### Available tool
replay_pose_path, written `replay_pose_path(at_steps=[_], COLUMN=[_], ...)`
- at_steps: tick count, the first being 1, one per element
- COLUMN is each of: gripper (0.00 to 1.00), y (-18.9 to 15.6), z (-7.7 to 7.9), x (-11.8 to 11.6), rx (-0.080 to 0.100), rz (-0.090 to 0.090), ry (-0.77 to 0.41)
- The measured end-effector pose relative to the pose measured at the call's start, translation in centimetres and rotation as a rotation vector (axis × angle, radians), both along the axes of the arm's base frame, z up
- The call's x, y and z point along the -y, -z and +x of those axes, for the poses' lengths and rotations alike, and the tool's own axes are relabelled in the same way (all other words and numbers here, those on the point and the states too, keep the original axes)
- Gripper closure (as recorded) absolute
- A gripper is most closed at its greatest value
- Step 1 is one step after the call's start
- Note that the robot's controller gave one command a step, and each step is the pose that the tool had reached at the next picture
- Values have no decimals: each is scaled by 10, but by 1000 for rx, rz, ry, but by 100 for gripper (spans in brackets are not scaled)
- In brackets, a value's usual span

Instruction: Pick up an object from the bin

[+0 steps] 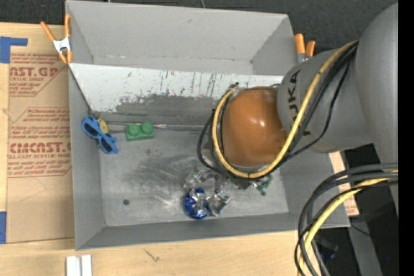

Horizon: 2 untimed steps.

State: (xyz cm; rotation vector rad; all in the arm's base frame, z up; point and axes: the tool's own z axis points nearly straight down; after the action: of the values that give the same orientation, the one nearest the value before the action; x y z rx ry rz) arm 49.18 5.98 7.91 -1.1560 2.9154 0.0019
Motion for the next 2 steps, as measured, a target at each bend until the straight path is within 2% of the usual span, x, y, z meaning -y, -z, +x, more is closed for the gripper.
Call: replay_pose_path(at_steps=[1, 2], gripper=[100, 100], y=[5, -94], z=[10, 5], x=[-1, -8], rx=[15, 5], rz=[0, -4], ry=[-620, -595])
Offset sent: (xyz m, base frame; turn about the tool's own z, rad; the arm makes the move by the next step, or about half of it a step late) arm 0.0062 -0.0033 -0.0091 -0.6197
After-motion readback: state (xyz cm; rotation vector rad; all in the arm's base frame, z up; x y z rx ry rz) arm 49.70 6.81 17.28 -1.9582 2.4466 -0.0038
